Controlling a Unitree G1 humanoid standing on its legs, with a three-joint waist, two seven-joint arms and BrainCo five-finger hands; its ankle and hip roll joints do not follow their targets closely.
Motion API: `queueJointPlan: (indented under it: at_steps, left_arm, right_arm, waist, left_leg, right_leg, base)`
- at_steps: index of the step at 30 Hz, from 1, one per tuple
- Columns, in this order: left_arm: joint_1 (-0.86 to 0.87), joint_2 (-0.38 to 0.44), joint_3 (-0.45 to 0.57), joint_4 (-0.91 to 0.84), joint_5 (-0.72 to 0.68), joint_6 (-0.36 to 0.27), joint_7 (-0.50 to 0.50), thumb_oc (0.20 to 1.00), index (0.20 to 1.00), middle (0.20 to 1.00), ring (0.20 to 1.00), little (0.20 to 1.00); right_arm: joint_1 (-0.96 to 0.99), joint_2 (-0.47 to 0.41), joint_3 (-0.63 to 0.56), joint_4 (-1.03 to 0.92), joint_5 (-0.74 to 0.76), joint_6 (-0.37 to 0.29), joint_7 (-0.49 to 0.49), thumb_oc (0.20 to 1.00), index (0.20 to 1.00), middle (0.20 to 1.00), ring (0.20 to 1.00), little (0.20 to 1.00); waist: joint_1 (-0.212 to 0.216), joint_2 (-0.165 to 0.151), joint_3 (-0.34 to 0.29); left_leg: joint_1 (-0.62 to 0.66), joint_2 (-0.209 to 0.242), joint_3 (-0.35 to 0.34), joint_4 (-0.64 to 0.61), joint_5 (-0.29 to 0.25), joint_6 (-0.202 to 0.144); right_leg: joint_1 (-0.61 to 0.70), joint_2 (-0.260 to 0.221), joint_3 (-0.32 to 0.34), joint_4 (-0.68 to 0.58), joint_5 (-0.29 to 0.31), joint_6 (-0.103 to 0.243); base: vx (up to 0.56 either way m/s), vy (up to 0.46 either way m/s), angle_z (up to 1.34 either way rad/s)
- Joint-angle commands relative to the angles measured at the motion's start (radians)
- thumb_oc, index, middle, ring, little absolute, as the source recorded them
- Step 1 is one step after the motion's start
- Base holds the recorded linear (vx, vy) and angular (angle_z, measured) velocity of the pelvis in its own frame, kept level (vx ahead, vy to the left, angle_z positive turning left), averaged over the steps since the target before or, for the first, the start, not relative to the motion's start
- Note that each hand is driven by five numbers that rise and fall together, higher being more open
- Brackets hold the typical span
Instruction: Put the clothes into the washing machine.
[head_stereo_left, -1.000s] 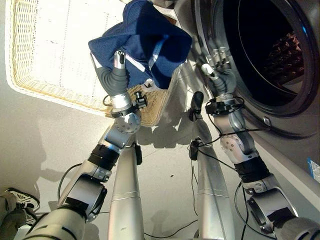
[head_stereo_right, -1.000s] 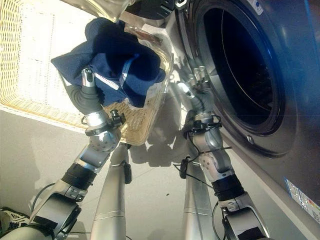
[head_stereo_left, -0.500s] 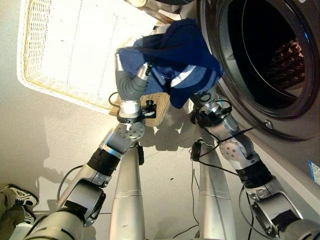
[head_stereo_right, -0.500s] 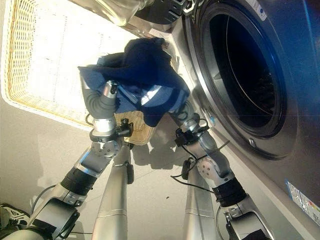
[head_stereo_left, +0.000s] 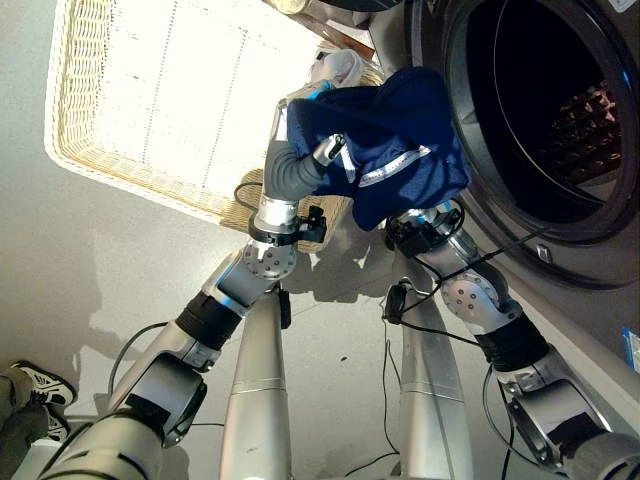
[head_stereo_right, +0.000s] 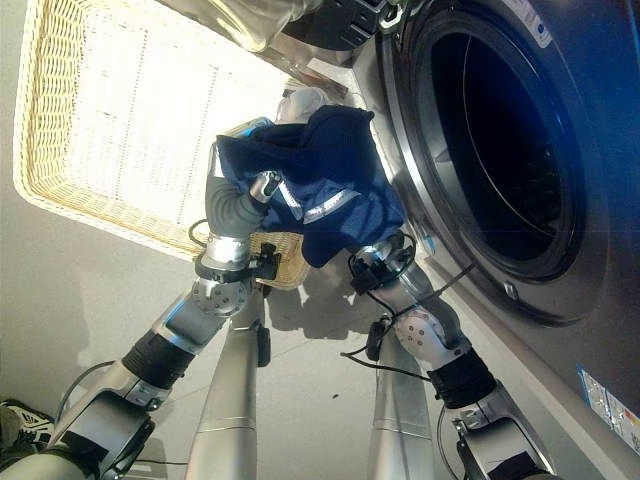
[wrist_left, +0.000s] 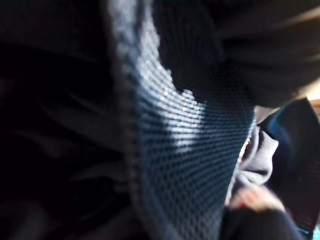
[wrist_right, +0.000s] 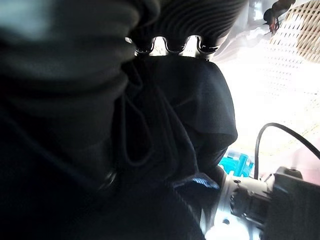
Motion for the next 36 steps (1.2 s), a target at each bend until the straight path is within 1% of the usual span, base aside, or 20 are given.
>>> queueJointPlan:
  at_steps: [1,6,7,18,19,20,21,22,25,26,29,32,33,35,36]
  left_arm:
    - [-0.008,-0.003,-0.046,-0.079,0.062,-0.008,-0.009,0.2,0.2,0.2,0.2,0.2]
    - [-0.016,0.002,-0.051,-0.066,0.094,-0.001,0.01,0.2,0.2,0.2,0.2,0.2]
    - [-0.02,0.007,-0.055,-0.063,0.121,0.007,0.026,0.2,0.2,0.2,0.2,0.2]
    - [-0.027,0.013,-0.05,-0.057,0.211,0.052,0.115,0.2,0.2,0.2,0.2,0.2]
    - [-0.025,0.012,-0.048,-0.057,0.216,0.064,0.123,0.423,0.423,0.423,0.423,0.423]
    - [-0.026,0.012,-0.047,-0.058,0.211,0.075,0.123,0.611,0.611,0.611,0.611,0.611]
    - [-0.025,0.011,-0.046,-0.058,0.211,0.078,0.124,0.843,0.843,0.843,0.843,0.843]
    - [-0.023,0.01,-0.045,-0.058,0.211,0.084,0.13,1.0,1.0,1.0,1.0,1.0]
    - [-0.018,0.008,-0.039,-0.051,0.199,0.1,0.135,1.0,1.0,1.0,1.0,1.0]
    - [-0.013,0.006,-0.036,-0.048,0.198,0.099,0.161,1.0,1.0,1.0,1.0,1.0]
    - [-0.004,0.001,-0.027,-0.049,0.174,0.094,0.163,1.0,1.0,1.0,1.0,1.0]
    - [0.008,-0.009,-0.022,-0.052,0.177,0.112,0.15,1.0,1.0,1.0,1.0,1.0]
    - [0.009,-0.01,-0.022,-0.053,0.179,0.113,0.15,1.0,1.0,1.0,1.0,1.0]
    - [0.012,-0.003,-0.014,-0.053,0.179,0.128,0.157,1.0,1.0,1.0,1.0,1.0]
    - [0.014,-0.002,-0.011,-0.053,0.179,0.128,0.161,1.0,1.0,1.0,1.0,1.0]
  right_arm:
    - [0.002,0.033,0.045,-0.183,0.035,-0.049,0.071,0.2,0.2,0.2,0.2,0.2]
    - [0.002,0.034,0.042,-0.171,0.05,-0.061,0.079,0.2,0.2,0.2,0.2,0.2]
    - [0.006,0.033,0.04,-0.169,0.058,-0.066,0.084,0.2,0.2,0.2,0.2,0.2]
    - [0.012,0.04,0.036,-0.174,0.064,-0.075,0.07,0.2,0.2,0.2,0.2,0.2]
    - [0.012,0.039,0.034,-0.177,0.07,-0.076,0.069,0.2,0.2,0.2,0.2,0.2]
    - [0.012,0.04,0.033,-0.178,0.071,-0.076,0.069,0.2,0.2,0.2,0.2,0.2]
    - [0.011,0.04,0.032,-0.178,0.072,-0.075,0.069,0.2,0.2,0.2,0.2,0.2]
    - [0.011,0.04,0.031,-0.178,0.072,-0.075,0.069,0.2,0.2,0.2,0.2,0.2]
    - [0.011,0.043,0.029,-0.174,0.074,-0.076,0.072,0.2,0.2,0.2,0.2,0.2]
    - [0.011,0.047,0.027,-0.174,0.075,-0.077,0.075,0.2,0.2,0.2,0.2,0.2]
    - [0.013,0.052,0.025,-0.179,0.071,-0.083,0.066,0.2,0.2,0.2,0.2,0.2]
    - [0.014,0.059,0.015,-0.182,0.068,-0.118,0.041,0.2,0.2,0.2,0.2,0.2]
    - [0.013,0.059,0.015,-0.182,0.068,-0.121,0.04,0.2,0.2,0.2,0.2,0.2]
    - [0.02,0.06,-0.006,-0.184,0.064,-0.159,0.04,0.2,0.2,0.2,0.2,0.2]
    - [0.022,0.06,-0.011,-0.183,0.064,-0.166,0.041,0.2,0.2,0.2,0.2,0.2]
  waist:
    - [-0.019,0.033,-0.019]
    - [-0.019,0.032,-0.019]
    - [-0.02,0.033,-0.019]
    - [-0.02,0.039,-0.019]
    - [-0.02,0.038,-0.019]
    - [-0.02,0.038,-0.019]
    - [-0.02,0.039,-0.019]
    - [-0.02,0.039,-0.019]
    - [-0.018,0.04,-0.019]
    - [-0.018,0.04,-0.019]
    - [-0.016,0.041,-0.019]
    - [-0.012,0.042,-0.019]
    - [-0.012,0.042,-0.019]
    - [-0.013,0.041,-0.019]
    - [-0.014,0.041,-0.019]
  left_leg:
    - [-0.006,-0.055,-0.066,-0.045,0.068,0.083]
    - [-0.004,-0.052,-0.064,-0.046,0.069,0.082]
    - [-0.003,-0.051,-0.062,-0.049,0.071,0.081]
    - [0.001,-0.05,-0.058,-0.056,0.077,0.078]
    - [0.001,-0.049,-0.058,-0.057,0.078,0.077]
    - [0.001,-0.048,-0.059,-0.058,0.079,0.077]
    - [0.0,-0.048,-0.058,-0.057,0.079,0.077]
    - [0.0,-0.048,-0.059,-0.057,0.079,0.077]
    - [0.001,-0.048,-0.059,-0.058,0.08,0.077]
    - [0.002,-0.048,-0.058,-0.061,0.082,0.077]
    - [0.003,-0.048,-0.059,-0.062,0.082,0.077]
    - [0.003,-0.048,-0.064,-0.066,0.084,0.075]
    - [0.003,-0.048,-0.064,-0.066,0.084,0.075]
    - [0.005,-0.046,-0.062,-0.064,0.083,0.076]
    - [0.006,-0.046,-0.062,-0.064,0.082,0.076]
  right_leg:
    - [0.015,-0.006,-0.046,0.046,0.018,0.089]
    - [0.018,-0.007,-0.046,0.045,0.018,0.09]
    - [0.018,-0.008,-0.046,0.044,0.02,0.09]
    - [0.02,-0.009,-0.042,0.039,0.022,0.093]
    - [0.02,-0.01,-0.042,0.038,0.023,0.093]
    - [0.02,-0.01,-0.042,0.039,0.023,0.094]
    - [0.02,-0.01,-0.042,0.039,0.023,0.094]
    - [0.02,-0.011,-0.042,0.039,0.023,0.094]
    - [0.021,-0.011,-0.043,0.039,0.023,0.094]
    - [0.023,-0.01,-0.044,0.036,0.023,0.094]
    - [0.024,-0.011,-0.045,0.035,0.023,0.094]
    - [0.025,-0.012,-0.047,0.034,0.024,0.094]
    - [0.025,-0.012,-0.047,0.034,0.024,0.094]
    - [0.028,-0.013,-0.046,0.036,0.022,0.095]
    - [0.029,-0.013,-0.046,0.036,0.021,0.095]
  base:
    - [0.0,0.0,0.0]
    - [0.0,0.0,0.0]
    - [0.0,0.0,0.0]
    - [0.0,0.0,0.0]
    - [0.0,0.0,0.0]
    - [0.0,0.0,0.0]
    - [0.0,0.0,0.0]
    - [0.0,0.0,0.0]
    - [0.0,0.0,0.0]
    - [0.0,0.0,0.0]
    - [0.0,0.0,0.0]
    - [0.0,0.0,0.0]
    - [0.0,0.0,0.0]
    - [0.0,0.0,0.0]
    - [0.0,0.0,0.0]
